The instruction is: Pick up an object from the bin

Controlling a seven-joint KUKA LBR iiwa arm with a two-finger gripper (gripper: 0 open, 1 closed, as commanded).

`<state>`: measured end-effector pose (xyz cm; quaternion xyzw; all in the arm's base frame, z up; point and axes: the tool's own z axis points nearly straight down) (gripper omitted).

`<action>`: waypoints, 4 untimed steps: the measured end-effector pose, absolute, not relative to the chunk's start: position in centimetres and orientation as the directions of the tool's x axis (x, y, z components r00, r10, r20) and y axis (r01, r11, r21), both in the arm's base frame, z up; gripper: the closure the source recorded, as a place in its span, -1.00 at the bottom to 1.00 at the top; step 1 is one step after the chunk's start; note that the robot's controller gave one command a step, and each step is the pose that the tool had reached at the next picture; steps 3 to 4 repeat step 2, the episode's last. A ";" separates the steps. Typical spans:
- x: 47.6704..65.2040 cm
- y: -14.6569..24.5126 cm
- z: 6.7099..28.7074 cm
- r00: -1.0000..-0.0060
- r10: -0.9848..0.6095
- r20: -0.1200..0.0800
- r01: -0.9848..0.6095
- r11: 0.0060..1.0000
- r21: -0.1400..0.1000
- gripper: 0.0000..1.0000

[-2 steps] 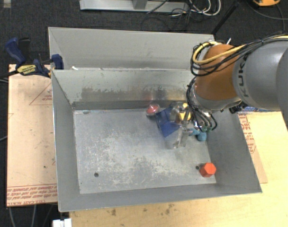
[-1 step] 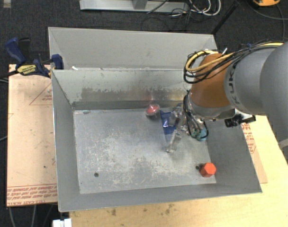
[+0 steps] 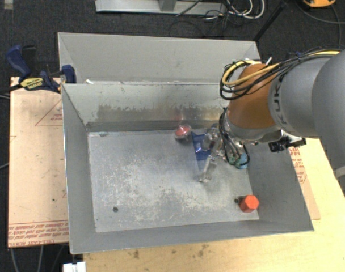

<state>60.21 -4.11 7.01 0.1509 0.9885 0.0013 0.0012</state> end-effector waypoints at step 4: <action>60.4 -4.0 11.8 -0.955 0.296 -0.008 0.296 0.955 0.003 1.00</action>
Offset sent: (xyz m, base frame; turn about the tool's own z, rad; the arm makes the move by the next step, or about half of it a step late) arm 0.0000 0.0000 0.0000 0.0000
